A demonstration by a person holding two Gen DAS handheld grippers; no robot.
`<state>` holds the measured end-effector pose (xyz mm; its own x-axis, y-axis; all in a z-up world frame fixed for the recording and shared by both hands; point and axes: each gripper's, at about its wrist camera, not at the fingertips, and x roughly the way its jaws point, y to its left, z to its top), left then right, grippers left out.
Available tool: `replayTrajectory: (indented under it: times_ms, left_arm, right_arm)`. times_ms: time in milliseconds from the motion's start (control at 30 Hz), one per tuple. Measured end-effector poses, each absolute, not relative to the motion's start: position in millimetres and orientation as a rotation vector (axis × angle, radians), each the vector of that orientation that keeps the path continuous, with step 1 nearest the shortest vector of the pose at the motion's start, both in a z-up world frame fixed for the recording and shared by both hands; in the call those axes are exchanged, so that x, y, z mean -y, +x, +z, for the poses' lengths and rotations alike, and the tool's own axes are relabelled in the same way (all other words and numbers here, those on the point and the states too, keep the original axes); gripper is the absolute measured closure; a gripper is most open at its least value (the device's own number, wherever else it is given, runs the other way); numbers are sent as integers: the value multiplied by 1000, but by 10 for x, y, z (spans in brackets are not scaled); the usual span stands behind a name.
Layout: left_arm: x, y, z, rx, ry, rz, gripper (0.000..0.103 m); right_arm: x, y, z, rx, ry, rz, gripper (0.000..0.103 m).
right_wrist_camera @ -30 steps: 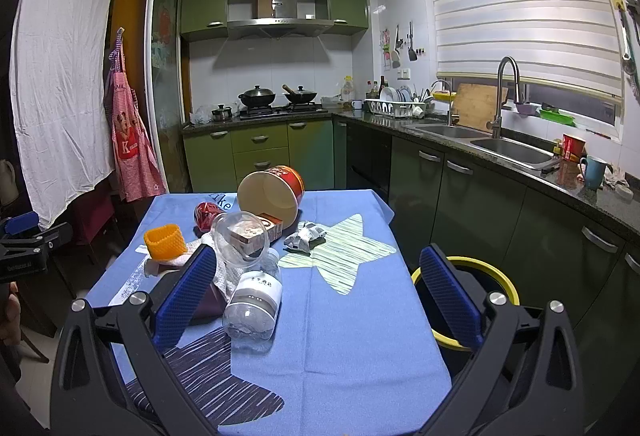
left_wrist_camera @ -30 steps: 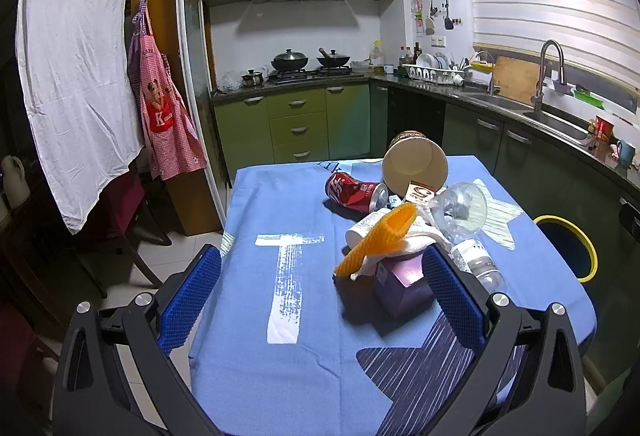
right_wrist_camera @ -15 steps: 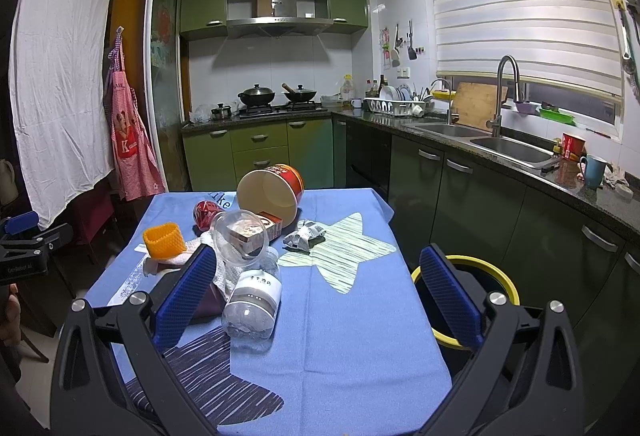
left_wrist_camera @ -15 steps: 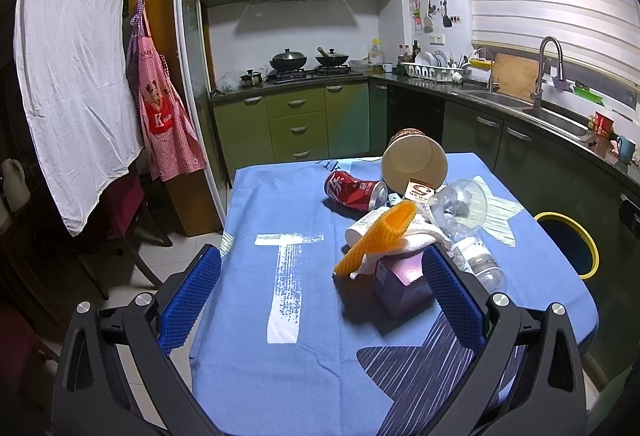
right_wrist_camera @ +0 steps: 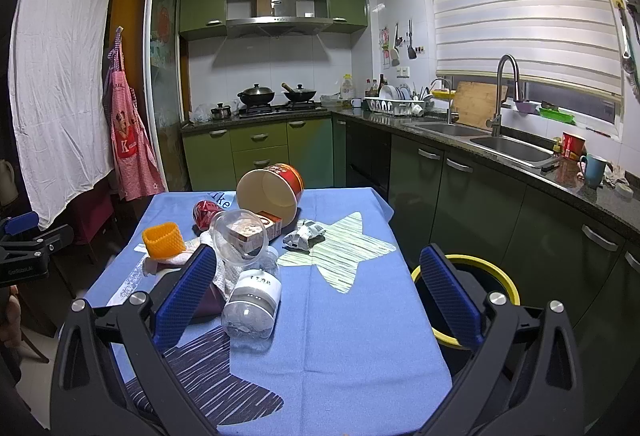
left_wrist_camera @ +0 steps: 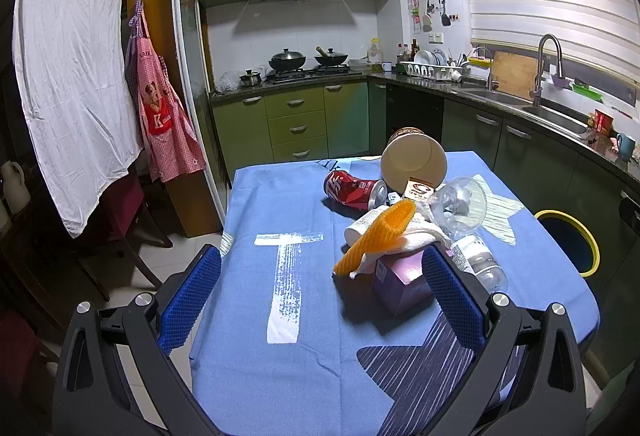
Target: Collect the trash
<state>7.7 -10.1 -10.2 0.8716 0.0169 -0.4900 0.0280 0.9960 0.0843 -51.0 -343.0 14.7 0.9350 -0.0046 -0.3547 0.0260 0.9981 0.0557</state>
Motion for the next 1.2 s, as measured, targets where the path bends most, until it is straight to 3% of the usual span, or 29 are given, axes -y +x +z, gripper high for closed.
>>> replayTrajectory:
  times_ms: [500,733,967,1100,1200]
  left_arm:
    - [114,184,-158,-533,97,-12,4]
    - [-71,750,-61,-534,82,13,4]
    - [-348,1683,-61,-530,10,28,4]
    - [-423,2364,-293,-561,-13,57,4]
    - [-394,2782,-520,-575,4,84,4]
  right_arm:
    - [3453,-413,-47,-375,59,-20,6]
    - [3458,-64,90,-372,3,5,6]
    - [3368,878,212,-415,-51,147,6]
    - [3248,1733,23,-531,-92,207,6]
    - [3152,2245,-170,-582,-152,198,12]
